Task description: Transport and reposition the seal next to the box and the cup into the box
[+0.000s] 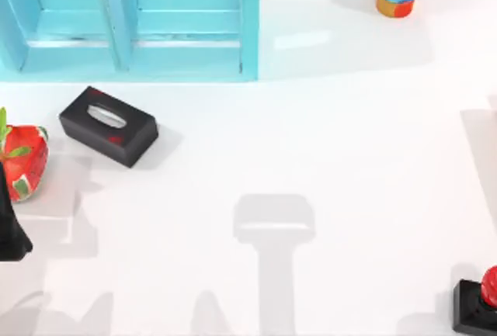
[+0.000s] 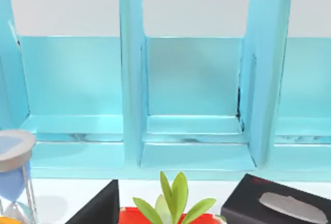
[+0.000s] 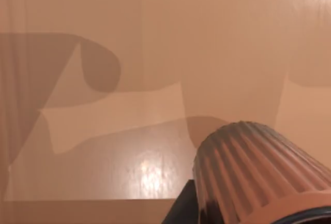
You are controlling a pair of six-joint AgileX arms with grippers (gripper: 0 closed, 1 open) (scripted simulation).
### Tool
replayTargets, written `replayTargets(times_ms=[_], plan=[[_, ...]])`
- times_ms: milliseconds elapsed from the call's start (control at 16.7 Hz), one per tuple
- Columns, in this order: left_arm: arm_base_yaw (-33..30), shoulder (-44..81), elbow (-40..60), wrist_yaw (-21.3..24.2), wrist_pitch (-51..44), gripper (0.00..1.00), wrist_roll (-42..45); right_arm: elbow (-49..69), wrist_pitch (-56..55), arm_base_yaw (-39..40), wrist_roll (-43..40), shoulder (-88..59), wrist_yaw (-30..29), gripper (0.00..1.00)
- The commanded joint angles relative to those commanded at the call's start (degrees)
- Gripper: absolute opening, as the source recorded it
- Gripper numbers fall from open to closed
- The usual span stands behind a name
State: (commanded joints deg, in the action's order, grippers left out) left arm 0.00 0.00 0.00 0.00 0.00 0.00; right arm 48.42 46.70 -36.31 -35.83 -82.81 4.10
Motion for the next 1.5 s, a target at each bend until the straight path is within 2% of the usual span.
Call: replayTargets(times_ms=[120,900,1500], plan=[[0.0,0.0,0.0,0.0,0.0,1.0,0.0,0.0,0.0,0.0,0.0,0.0,0.0,0.0],[0.0,0.0,0.0,0.0,0.0,1.0,0.0,0.0,0.0,0.0,0.0,0.0,0.0,0.98],[0.0,0.0,0.0,0.0,0.0,1.0,0.0,0.13,0.15,-0.03,-0.01,0.04,0.01,1.0]])
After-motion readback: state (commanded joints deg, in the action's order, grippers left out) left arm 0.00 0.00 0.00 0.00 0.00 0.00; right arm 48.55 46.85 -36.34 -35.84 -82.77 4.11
